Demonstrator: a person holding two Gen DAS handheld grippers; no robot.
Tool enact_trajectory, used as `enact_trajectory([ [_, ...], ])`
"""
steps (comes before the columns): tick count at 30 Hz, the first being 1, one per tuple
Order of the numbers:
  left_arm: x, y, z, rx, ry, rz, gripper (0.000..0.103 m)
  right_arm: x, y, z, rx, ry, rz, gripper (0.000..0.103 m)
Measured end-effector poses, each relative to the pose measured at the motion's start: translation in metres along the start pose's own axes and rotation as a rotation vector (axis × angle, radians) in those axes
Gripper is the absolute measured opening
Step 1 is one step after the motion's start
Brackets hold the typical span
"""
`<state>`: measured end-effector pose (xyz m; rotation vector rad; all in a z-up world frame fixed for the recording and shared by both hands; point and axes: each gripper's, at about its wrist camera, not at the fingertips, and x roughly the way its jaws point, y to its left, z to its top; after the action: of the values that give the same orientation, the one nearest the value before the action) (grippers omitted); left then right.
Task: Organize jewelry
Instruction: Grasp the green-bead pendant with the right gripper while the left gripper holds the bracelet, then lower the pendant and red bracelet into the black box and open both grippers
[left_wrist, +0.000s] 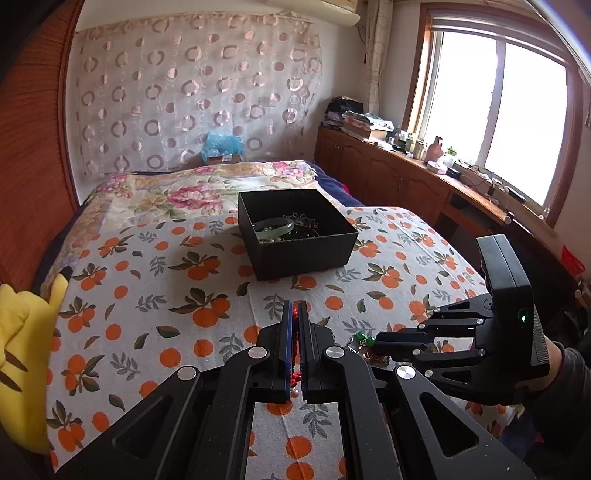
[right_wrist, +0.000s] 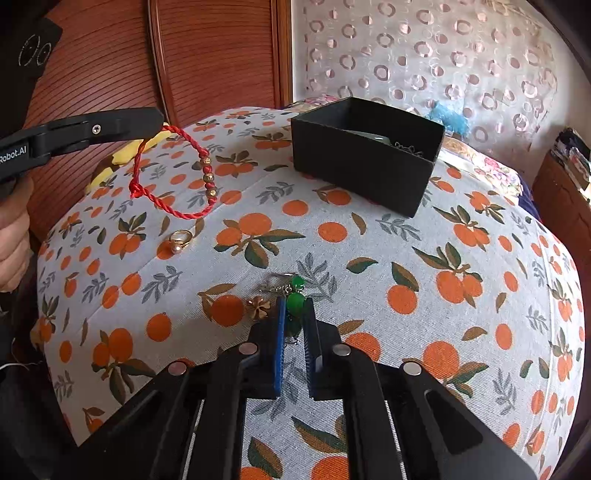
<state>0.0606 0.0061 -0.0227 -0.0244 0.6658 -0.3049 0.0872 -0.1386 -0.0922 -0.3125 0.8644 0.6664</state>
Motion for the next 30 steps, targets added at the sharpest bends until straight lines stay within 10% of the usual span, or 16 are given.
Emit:
enact_trajectory([
  [30,0.019,0.005,0.048,0.026,-0.070,0.038,0.002,-0.042,-0.070,0.118,0.064,-0.227,-0.072,0.009],
])
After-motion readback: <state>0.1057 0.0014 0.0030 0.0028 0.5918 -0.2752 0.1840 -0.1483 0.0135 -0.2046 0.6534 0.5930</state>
